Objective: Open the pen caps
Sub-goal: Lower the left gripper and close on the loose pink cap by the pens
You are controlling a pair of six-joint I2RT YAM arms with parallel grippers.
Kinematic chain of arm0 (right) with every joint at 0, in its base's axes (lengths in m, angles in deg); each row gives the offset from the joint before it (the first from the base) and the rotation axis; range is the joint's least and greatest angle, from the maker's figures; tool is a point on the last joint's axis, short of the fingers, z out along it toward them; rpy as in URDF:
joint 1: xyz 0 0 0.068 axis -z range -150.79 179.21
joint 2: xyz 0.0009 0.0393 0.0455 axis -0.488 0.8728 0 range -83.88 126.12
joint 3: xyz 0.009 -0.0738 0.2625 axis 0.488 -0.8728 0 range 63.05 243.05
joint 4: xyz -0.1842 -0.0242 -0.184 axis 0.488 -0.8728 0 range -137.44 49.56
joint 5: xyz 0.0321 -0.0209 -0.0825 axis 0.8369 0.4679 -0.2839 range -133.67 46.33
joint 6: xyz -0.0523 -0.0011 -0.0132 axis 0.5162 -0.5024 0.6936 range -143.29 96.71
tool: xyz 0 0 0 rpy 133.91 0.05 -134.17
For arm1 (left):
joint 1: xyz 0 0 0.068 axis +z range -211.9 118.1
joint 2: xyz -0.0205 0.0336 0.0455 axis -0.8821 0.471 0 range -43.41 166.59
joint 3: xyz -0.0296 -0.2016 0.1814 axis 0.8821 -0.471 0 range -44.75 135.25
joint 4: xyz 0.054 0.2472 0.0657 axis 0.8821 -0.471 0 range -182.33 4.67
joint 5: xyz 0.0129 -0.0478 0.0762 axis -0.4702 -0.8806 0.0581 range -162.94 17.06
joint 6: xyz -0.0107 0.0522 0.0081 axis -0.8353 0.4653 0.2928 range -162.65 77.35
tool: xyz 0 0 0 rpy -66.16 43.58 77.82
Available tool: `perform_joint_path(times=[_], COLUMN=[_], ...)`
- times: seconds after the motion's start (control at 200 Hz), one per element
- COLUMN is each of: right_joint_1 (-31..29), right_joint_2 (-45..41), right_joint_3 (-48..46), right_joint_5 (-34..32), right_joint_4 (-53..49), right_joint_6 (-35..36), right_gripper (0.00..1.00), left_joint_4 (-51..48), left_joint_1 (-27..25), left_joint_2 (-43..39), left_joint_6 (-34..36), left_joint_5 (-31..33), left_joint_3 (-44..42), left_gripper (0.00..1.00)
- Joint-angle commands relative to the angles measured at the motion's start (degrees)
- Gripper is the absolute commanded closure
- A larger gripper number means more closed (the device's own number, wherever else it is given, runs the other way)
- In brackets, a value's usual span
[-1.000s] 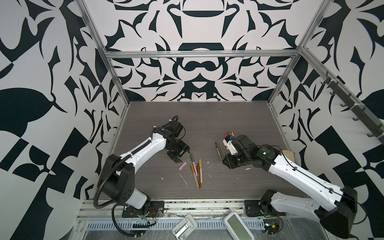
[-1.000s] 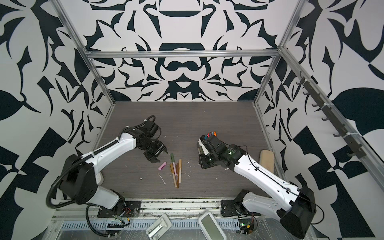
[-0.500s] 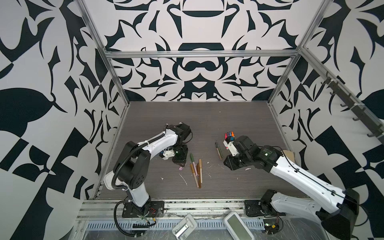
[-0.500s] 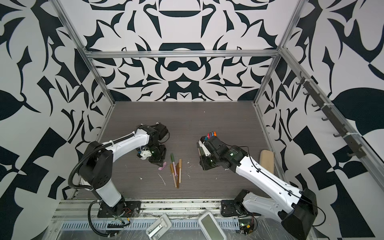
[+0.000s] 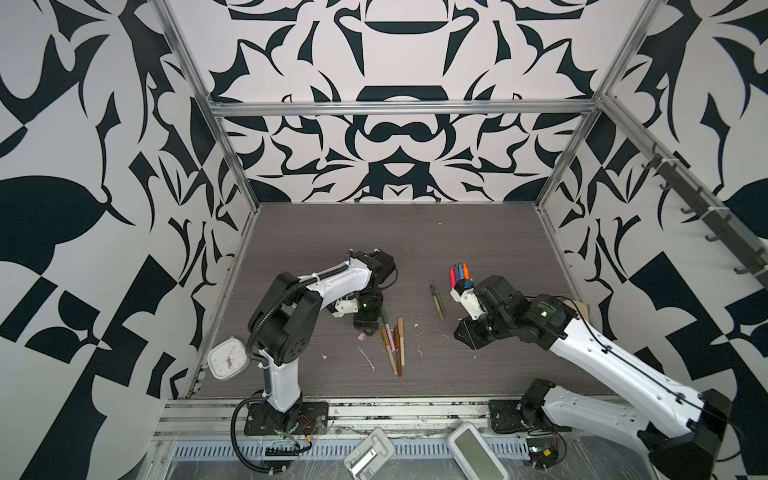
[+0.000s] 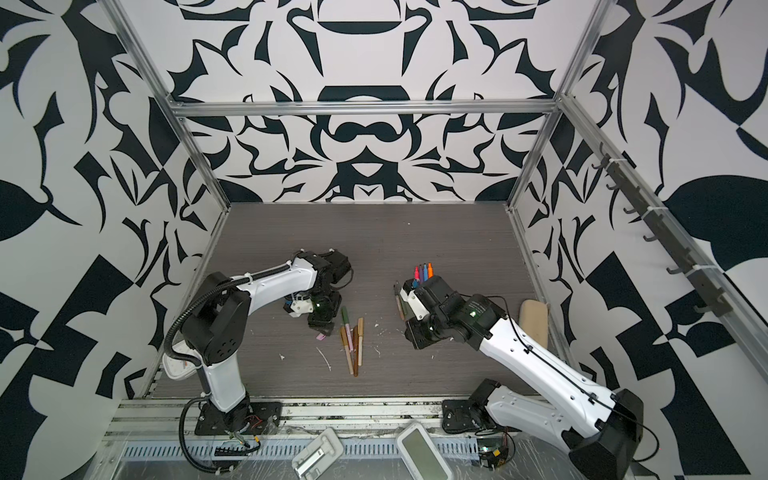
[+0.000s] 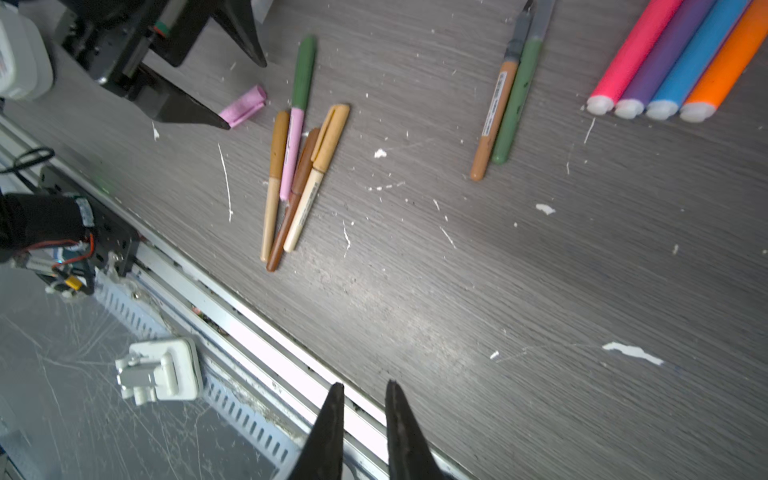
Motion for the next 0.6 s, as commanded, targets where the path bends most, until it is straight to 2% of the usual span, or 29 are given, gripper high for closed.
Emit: perform_joint_path(times=[0.0, 0.08, 0.225, 0.41, 0.595], right_joint_1=[0.2, 0.2, 0.2, 0.2, 0.2], right_joint_2=[-1.1, -0.7, 0.4, 0.3, 0.2], right_joint_3=[2.4, 2.7, 3.3, 3.4, 3.0], right_joint_5=[1.0, 1.7, 2.8, 3.3, 3.7], right_joint_4=[-3.8, -4.2, -4.7, -5.0, -4.9], right_joint_6=[2.4, 2.4, 2.5, 1.4, 0.8], right_gripper=[0.78, 0.78, 0.78, 0.78, 0.78], left_joint_4=[1.8, 3.8, 5.9, 14.0, 17.4], left_joint_1=[-1.4, -2.0, -3.2, -3.2, -2.9], left_joint_2=[-0.9, -1.8, -5.6, -10.5, -10.6], left_joint_6=[-23.0, -24.3, -27.9, -30.0, -30.1], left_joint_5=[3.6, 4.4, 7.2, 9.6, 7.9], left_joint_3=[-2.5, -4.1, -9.1, -18.4, -21.9], left_gripper=[0.28, 0.28, 0.34, 0.33, 0.31])
